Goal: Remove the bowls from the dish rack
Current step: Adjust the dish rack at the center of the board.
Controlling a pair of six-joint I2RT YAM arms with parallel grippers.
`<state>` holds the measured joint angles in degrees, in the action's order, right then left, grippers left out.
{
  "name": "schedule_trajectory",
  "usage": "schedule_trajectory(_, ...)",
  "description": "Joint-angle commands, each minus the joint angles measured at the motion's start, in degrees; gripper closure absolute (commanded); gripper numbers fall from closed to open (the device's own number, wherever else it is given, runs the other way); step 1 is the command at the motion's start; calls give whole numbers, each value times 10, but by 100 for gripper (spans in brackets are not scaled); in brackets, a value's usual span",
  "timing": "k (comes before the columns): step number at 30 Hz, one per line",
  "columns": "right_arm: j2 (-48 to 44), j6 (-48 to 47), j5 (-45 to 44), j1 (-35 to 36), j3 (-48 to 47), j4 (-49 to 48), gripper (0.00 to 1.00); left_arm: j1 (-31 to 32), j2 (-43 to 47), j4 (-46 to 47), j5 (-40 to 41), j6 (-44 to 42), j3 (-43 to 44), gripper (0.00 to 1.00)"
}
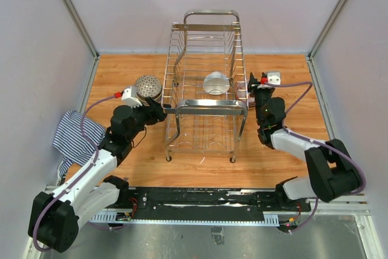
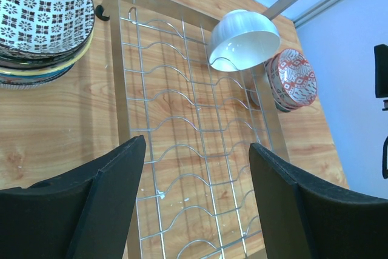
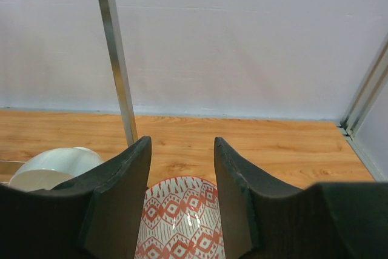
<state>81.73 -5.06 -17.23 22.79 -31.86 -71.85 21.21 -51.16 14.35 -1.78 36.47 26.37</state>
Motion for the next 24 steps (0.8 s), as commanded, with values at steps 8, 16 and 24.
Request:
schedule_trajectory(8, -189, 105, 18, -16, 22, 321, 48, 4, 100, -70, 18, -9, -4, 26)
schedule_trajectory(16, -292, 187, 40, -9, 14, 546, 47, 4, 178, -151, 45, -6, -5, 25)
schedule_trajectory(24, -360, 191, 9, 52, 13, 676, 41, 4, 251, -237, 58, -3, -1, 25)
